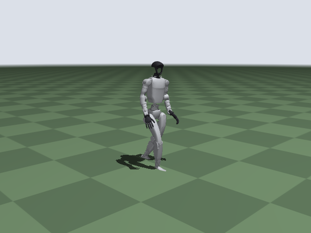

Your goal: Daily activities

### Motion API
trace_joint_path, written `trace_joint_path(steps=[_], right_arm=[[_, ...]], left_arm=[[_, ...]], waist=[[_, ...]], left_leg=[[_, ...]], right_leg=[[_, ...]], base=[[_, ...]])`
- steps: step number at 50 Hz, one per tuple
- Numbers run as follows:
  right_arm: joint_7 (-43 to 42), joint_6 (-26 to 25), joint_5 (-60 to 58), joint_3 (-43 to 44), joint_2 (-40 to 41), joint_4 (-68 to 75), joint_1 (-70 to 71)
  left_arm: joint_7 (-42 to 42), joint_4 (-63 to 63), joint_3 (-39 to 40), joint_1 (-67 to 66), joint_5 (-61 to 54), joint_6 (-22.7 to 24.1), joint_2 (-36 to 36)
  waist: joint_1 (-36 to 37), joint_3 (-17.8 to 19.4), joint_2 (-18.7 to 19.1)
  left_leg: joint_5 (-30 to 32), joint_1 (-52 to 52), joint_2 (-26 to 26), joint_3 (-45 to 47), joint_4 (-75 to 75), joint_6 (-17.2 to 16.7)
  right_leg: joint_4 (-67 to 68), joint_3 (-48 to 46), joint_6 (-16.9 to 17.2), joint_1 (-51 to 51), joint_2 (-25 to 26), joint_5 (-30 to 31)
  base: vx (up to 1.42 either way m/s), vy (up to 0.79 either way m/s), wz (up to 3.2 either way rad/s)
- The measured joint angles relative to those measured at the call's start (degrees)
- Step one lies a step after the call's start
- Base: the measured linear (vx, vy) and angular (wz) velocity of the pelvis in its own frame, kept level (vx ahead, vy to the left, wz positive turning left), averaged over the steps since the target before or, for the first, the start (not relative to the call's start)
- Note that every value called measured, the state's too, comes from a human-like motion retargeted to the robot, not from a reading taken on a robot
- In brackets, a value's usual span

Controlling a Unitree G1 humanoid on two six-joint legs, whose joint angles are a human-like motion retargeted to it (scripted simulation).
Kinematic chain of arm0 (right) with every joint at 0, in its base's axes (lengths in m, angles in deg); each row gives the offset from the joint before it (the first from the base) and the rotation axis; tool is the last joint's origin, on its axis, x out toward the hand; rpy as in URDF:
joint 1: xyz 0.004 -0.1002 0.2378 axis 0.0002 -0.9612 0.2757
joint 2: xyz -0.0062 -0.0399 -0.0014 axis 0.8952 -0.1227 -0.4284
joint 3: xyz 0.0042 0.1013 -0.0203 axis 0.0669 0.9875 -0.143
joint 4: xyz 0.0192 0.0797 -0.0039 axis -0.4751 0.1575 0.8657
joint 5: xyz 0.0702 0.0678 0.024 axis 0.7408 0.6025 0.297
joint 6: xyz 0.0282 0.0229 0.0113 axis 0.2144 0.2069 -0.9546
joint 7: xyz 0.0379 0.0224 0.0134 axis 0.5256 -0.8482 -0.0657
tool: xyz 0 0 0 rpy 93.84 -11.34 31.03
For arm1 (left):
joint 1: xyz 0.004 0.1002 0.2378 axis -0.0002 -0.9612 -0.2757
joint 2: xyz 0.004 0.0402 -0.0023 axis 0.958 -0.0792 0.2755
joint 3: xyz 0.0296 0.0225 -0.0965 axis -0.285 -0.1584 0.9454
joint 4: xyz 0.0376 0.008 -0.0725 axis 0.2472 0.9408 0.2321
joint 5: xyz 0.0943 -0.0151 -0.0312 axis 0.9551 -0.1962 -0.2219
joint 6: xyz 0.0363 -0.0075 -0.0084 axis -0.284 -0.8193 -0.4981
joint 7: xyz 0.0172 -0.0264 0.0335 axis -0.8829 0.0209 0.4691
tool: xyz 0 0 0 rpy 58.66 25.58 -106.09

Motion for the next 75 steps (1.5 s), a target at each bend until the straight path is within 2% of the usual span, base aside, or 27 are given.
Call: trace_joint_path(steps=[2, 5, 7, 11, 13, 15, 20, 22, 25, 27, 29, 32, 33, 35, 38, 40, 48, 53, 57, 59, 62, 65, 70, 72, 75], right_arm=[[-0.5, -0.3, -0.2, -0.4, 0.1, 0.9, 0.1], [-1.0, -0.4, -0.7, -1.4, -0.5, 0.4, 0.6], [-1.4, -0.3, -0.9, -1.8, -1.5, -0.9, 1.0], [-2.3, -0.3, -0.3, -1.8, -3.4, -2.8, 2.4], [-2.3, -0.6, 0.3, -1.2, -3.9, -3.3, 3.4], [-2.3, -0.9, 0.9, -0.5, -4.0, -3.2, 3.9], [-3.0, -3.0, 2.0, 1.2, -4.2, 0.4, 4.4], [-3.5, -3.8, 2.6, 1.7, -4.1, 2.5, 3.6], [-3.8, -5.0, 3.4, 2.5, -4.4, 6.4, 2.8], [-3.4, -5.4, 3.7, 2.6, -4.8, 8.9, 2.6], [-2.7, -5.4, 3.7, 2.5, -5.4, 10.6, 2.5], [-1.8, -4.9, 3.3, 2.0, -5.9, 11.4, 2.9], [-1.6, -4.7, 3.1, 1.8, -5.9, 11.3, 3.1], [-0.8, -4.3, 2.6, 1.5, -6.0, 10.7, 4.9], [-0.5, -3.7, 1.6, 0.6, -4.7, 8.7, 4.9], [0.7, -3.6, 0.6, 0.2, -4.3, 6.5, 5.8], [3.4, -2.7, -3.4, -1.7, -2.1, 1.6, 6.3], [5.6, -3.2, -4.5, -2.3, -0.7, 1.4, 5.1], [6.4, -4.1, -4.1, -2.3, -0.5, 1.8, 3.9], [6.6, -4.6, -3.5, -2.3, -1.1, 2.5, 3.3], [5.9, -5.3, -3.3, -3.7, -1.6, 3.4, 1.5], [4.5, -5.8, -3.6, -5.0, -2.2, 4.2, 0.7], [1.1, -6.1, -4.1, -5.3, -2.3, 5.0, 0.0], [-0.4, -6.2, -4.4, -4.8, -2.1, 4.7, -0.1], [-2.4, -6.1, -4.6, -3.9, -2.1, 3.8, -0.1]], left_arm=[[-1.2, 1.7, -0.1, -0.4, -1.0, -0.5, -0.1], [-3.5, 3.6, -0.2, -0.3, -2.1, -1.5, -0.2], [-4.4, 3.8, -0.3, 0.2, -2.6, -2.2, -0.2], [-4.2, 2.6, 1.2, 1.7, -4.8, -3.3, 0.3], [-3.1, 1.7, 2.7, 2.7, -6.6, -3.6, 0.7], [-1.8, 1.1, 4.3, 3.4, -8.5, -3.7, 0.9], [0.2, 1.0, 6.2, 6.3, -10.8, -4.0, 1.0], [0.5, 0.3, 6.0, 6.9, -10.7, -4.1, 0.9], [0.2, -1.2, 4.4, 8.6, -9.5, -4.4, 0.7], [-0.4, -2.6, 2.5, 10.0, -8.1, -4.2, 0.6], [-1.2, -4.3, 0.6, 11.3, -6.5, -3.7, 0.8], [-2.0, -6.1, -1.4, 13.0, -4.6, -2.9, 1.1], [-2.1, -6.3, -1.8, 13.4, -4.2, -2.8, 1.2], [-2.7, -5.3, -1.5, 15.1, -3.9, -2.7, 0.9], [-3.5, -2.8, -1.8, 12.8, -3.8, -3.2, -0.3], [-5.1, 1.1, -1.3, 11.8, -3.7, -3.6, -1.4], [-9.1, 12.9, 1.5, 2.6, -3.0, -7.0, -5.1], [-9.0, 12.6, 2.2, 3.4, -4.1, -7.3, -3.4], [-8.3, 8.6, 1.0, 7.1, -5.8, -6.4, -2.3], [-7.8, 5.7, -0.3, 10.2, -6.8, -5.9, -1.8], [-6.3, 1.8, -3.0, 13.4, -7.3, -4.4, -1.4], [-4.8, -1.1, -6.0, 16.4, -6.5, -3.5, -1.1], [-2.6, -1.3, -8.1, 16.7, -2.6, -4.4, -0.1], [-2.8, 0.1, -7.8, 15.2, -1.3, -5.3, 0.6], [-4.3, 3.1, -6.6, 12.5, -0.4, -6.2, 0.9]], waist=[[-0.8, 0.9, 1.6], [0.3, 2.3, 7.2], [1.5, 2.4, 9.0], [4.2, 2.6, 9.3], [5.1, 3.0, 8.5], [5.6, 3.2, 7.8], [4.5, 0.6, 7.6], [3.8, -0.7, 8.6], [1.8, -2.3, 9.3], [-0.2, -2.6, 9.2], [-2.1, -2.4, 9.0], [-4.8, -1.7, 8.9], [-5.6, -1.5, 8.9], [-6.7, -0.1, 9.4], [-7.3, -0.3, 8.3], [-5.7, 0.6, 10.0], [-3.0, 0.3, 3.7], [-2.1, 0.8, 0.1], [-0.8, 1.3, -1.5], [1.0, 2.4, -0.7], [2.3, 3.2, -0.5], [3.3, 4.3, 0.8], [3.2, 4.4, 4.2], [2.9, 3.9, 6.3], [2.9, 3.1, 10.7]], left_leg=[[0.2, -3.0, 7.1, 6.4, 17.1, -1.0], [5.9, -12.0, 18.0, 5.5, 43.8, -2.9], [7.7, -18.6, 22.9, 5.3, 54.6, -1.2], [1.7, -31.4, 26.8, 5.1, 61.4, 4.0], [-1.2, -36.3, 25.9, 5.3, 56.7, 5.0], [-1.5, -39.3, 23.8, 5.1, 47.7, 4.0], [7.3, -40.7, 14.7, 0.0, 16.9, -2.7], [9.1, -41.3, 13.4, -1.5, 16.3, -3.6], [10.6, -39.3, 10.4, -0.9, 15.3, -3.0], [9.9, -36.9, 7.9, 0.8, 13.8, -1.9], [9.4, -34.1, 5.5, 2.6, 11.4, -1.2], [8.9, -30.1, 2.4, 4.8, 6.8, -0.7], [8.9, -28.9, 1.6, 5.3, 5.1, -0.7], [13.5, -21.9, 0.2, 5.3, -7.8, -0.8], [12.6, -21.6, -1.3, 5.9, -8.0, -0.6], [12.8, -19.6, 1.6, 5.7, -11.0, -0.8], [9.0, -20.8, 0.2, 5.1, -4.0, 0.8], [7.4, -22.1, -1.3, 2.3, 1.3, 1.4], [7.7, -23.4, -1.8, -1.0, 3.5, 1.1], [8.1, -23.4, -0.8, -2.9, 3.3, 0.3], [7.3, -26.7, -1.5, -4.6, 8.0, -1.1], [5.1, -31.2, -0.1, -5.4, 13.1, -2.3], [-2.0, -34.7, 8.3, -0.9, 33.8, -0.9], [-3.7, -32.3, 12.6, -0.1, 42.2, -0.5], [-3.7, -24.1, 17.6, -1.7, 47.3, -2.4]], right_leg=[[2.8, -1.0, -2.0, 2.7, 1.8, -2.3], [1.6, -3.7, -5.7, 7.3, 9.6, -4.2], [-0.4, -3.6, -7.0, 10.3, 12.9, -5.4], [-4.3, -0.4, -7.6, 17.1, 15.7, -7.9], [-6.8, 2.1, -7.4, 21.3, 15.6, -9.0], [-8.8, 4.9, -7.3, 25.0, 14.8, -10.3], [-12.1, 11.2, -7.0, 29.3, 11.3, -12.7], [-9.1, 13.3, -7.0, 29.1, 11.3, -14.5], [-3.0, 17.3, -5.5, 28.4, 9.8, -15.7], [3.0, 18.1, -3.3, 27.1, 7.7, -13.9], [9.9, 17.3, -1.5, 24.9, 4.6, -12.7], [17.9, 13.6, -1.1, 20.0, -0.9, -13.7], [18.9, 12.3, -1.3, 18.3, -2.5, -14.4], [16.5, 9.7, -2.0, 16.3, -4.2, -15.9], [11.1, 6.7, -2.4, 13.2, -5.4, -18.9], [3.0, 3.4, -3.3, 14.8, -1.9, -17.5], [5.7, 1.5, -2.2, 14.7, -2.0, -18.3], [11.3, 4.3, -0.9, 15.8, -0.2, -17.6], [8.6, 7.3, -1.1, 18.4, 2.9, -17.2], [4.1, 7.9, -2.6, 20.9, 5.1, -17.0], [2.4, 7.9, -4.7, 21.4, 5.5, -19.2], [1.0, 6.4, -5.8, 20.9, 5.9, -18.4], [1.0, 4.1, -6.5, 18.9, 8.5, -16.1], [0.1, 3.8, -7.1, 18.0, 10.9, -14.2], [-6.0, 3.6, -7.9, 18.1, 15.9, -8.9]], base=[[0.51, -0.14, 0.29], [0.47, -0.15, -0.48], [0.51, -0.10, -0.52], [0.54, -0.04, -0.43], [0.58, 0.04, -0.41], [0.61, 0.09, -0.47], [0.59, 0.16, -0.40], [0.54, 0.26, -0.34], [0.50, 0.30, -0.08], [0.44, 0.30, 0.13], [0.39, 0.27, 0.13], [0.35, 0.22, 0.04], [0.33, 0.18, -0.03], [0.32, 0.14, -0.09], [0.26, 0.09, -0.14], [0.24, 0.05, -0.51], [0.08, 0.00, 0.11], [-0.08, -0.07, 0.58], [-0.15, -0.11, 0.62], [-0.21, -0.13, 0.42], [-0.27, -0.11, 0.52], [-0.31, -0.08, 0.51], [-0.34, 0.01, 0.31], [-0.35, 0.06, -0.25], [-0.37, 0.07, -0.55]])
